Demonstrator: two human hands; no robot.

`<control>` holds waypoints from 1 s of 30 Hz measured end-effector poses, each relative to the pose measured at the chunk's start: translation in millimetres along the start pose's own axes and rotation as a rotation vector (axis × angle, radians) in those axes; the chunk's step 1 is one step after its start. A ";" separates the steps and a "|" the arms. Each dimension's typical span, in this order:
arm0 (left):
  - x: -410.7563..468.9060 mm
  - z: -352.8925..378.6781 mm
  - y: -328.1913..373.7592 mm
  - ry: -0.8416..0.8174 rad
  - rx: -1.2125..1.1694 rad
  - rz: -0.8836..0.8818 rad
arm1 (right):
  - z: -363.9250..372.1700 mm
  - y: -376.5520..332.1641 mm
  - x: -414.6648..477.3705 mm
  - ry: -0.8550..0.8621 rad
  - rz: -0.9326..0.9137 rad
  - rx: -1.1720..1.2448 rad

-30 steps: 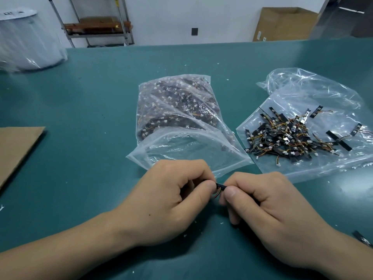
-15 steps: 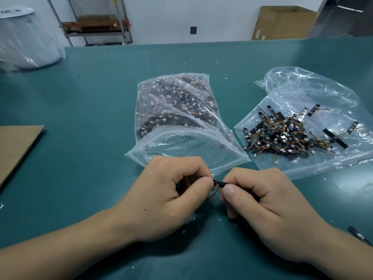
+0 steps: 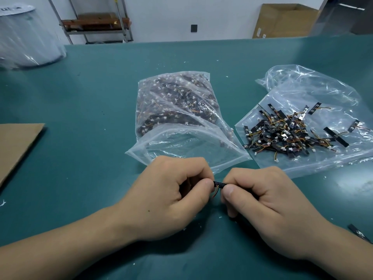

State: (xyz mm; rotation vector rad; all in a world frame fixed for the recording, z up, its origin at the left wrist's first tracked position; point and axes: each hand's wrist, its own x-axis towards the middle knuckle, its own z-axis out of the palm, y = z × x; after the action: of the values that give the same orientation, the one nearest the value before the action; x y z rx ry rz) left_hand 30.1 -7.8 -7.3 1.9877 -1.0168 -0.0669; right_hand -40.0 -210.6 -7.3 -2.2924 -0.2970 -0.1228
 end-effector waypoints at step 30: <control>-0.4 -1.4 2.5 0.000 0.020 0.029 | 0.1 3.6 0.0 -0.010 -0.034 0.010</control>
State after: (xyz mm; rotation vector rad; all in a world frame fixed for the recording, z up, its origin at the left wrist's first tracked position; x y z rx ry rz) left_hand 28.8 -7.3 -4.8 1.9908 -1.0492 -0.0407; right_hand -39.1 -212.9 -10.0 -2.2789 -0.3405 -0.1271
